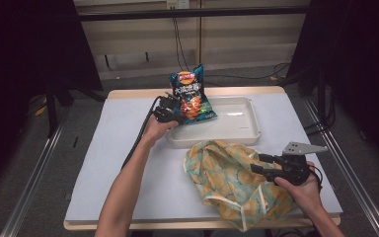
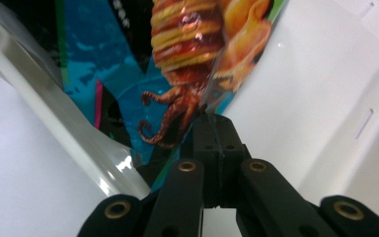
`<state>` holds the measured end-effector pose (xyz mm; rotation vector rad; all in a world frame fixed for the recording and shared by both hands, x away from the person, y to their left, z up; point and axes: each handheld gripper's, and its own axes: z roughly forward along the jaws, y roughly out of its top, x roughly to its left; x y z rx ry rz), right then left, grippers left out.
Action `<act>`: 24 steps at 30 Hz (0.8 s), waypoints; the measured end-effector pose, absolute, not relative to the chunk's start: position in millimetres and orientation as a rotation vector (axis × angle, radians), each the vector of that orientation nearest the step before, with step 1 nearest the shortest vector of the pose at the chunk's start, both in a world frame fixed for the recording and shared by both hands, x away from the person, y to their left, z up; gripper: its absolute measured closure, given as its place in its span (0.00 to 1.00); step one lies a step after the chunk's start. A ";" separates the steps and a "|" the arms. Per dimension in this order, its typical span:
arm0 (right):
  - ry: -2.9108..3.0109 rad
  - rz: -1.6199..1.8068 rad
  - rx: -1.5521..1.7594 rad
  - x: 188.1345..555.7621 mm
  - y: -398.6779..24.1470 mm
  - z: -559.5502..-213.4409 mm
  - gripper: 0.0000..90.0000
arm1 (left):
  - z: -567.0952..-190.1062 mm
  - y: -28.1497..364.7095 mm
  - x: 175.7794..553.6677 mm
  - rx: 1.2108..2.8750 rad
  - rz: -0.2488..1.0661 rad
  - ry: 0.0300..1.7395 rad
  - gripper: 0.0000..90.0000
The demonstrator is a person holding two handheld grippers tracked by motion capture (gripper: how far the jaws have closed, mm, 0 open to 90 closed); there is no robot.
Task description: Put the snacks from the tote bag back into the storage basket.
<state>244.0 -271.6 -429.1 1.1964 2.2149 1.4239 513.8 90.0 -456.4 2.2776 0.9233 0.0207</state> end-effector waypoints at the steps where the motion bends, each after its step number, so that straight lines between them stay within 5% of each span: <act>1: 2.214 1.422 1.197 244.2 -271.8 -429.2 0.49 | -456.6 90.8 515.1 2.288 0.014 0.923 1.00; 8: 2.211 1.428 1.201 245.2 -271.6 -429.4 0.49 | -461.9 91.0 517.0 2.177 -0.006 0.999 1.00; 17: 2.174 1.470 1.205 247.3 -269.0 -428.1 0.47 | -443.4 97.0 506.8 2.193 0.008 0.869 0.91; 24: 2.139 1.467 1.196 247.5 -272.1 -427.5 0.43 | -415.6 107.2 483.4 2.071 0.085 0.812 0.62</act>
